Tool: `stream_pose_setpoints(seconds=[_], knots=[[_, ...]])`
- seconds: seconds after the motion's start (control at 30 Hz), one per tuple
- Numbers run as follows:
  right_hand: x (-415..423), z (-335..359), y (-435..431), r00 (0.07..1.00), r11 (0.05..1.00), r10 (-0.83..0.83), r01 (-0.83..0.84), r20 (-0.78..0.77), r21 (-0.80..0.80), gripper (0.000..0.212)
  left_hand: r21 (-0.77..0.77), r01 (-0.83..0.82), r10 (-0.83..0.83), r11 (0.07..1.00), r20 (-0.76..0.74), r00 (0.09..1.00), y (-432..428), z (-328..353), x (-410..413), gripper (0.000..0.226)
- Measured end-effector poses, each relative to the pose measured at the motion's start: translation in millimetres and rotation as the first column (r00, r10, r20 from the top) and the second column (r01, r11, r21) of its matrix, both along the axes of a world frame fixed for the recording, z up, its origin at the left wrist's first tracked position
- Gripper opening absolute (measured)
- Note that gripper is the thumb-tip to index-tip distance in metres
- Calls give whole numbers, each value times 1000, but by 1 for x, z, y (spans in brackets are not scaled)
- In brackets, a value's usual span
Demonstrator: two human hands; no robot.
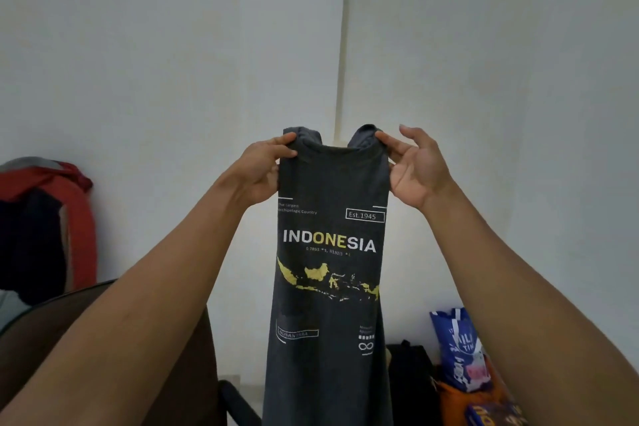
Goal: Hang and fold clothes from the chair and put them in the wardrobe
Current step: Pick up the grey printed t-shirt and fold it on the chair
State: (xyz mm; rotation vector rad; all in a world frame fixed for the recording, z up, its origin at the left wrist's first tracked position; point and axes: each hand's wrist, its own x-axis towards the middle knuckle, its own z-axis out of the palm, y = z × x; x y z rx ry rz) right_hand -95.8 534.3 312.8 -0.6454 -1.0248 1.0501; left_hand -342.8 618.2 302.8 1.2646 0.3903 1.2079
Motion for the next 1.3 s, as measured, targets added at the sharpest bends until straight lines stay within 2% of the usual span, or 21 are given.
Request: stream_pose_setpoints(seconds=[0.03,0.1,0.2,0.27,0.33,0.4,0.53,0.77,0.87,0.97,1.13,1.3], knots=[[-2,-3,3,1000,1000,1,-1,16,-8,35,3,-2,2,1000,-29,1000,2,-2,-3,46],[-9,-7,8,996,1000,-5,7,84,-21,34,36,-29,35,999,-190,981,4,-8,-10,39],[-23,-20,18,981,998,2,11,194,-62,38,13,-36,38,999,-463,886,6,-17,-27,25],[-35,-32,26,960,994,36,-5,278,-111,38,-40,-46,18,998,-536,844,5,-27,-39,16],[-46,-44,36,929,983,69,-1,363,-183,38,-87,-64,8,994,-537,844,6,-42,-49,4],[-57,-58,48,925,965,96,3,366,-261,40,-124,-89,11,988,-521,854,8,-58,-61,4],[-87,-92,78,954,937,145,-47,263,-345,37,-156,-165,64,974,-507,860,20,-89,-91,10],[-162,-162,147,960,904,219,-133,172,-406,37,-218,-338,169,916,-553,816,56,-154,-161,29],[-200,-198,182,965,871,242,-170,103,-461,37,-226,-416,230,881,-565,792,71,-188,-188,23],[-239,-236,213,957,825,288,-232,31,-515,39,-254,-501,302,827,-552,778,85,-225,-215,28],[-297,-289,245,938,772,333,-330,-97,-544,42,-333,-544,320,771,-535,782,102,-277,-258,35],[-331,-314,258,915,742,378,-392,-144,-544,47,-362,-539,329,761,-501,801,107,-303,-282,41]])
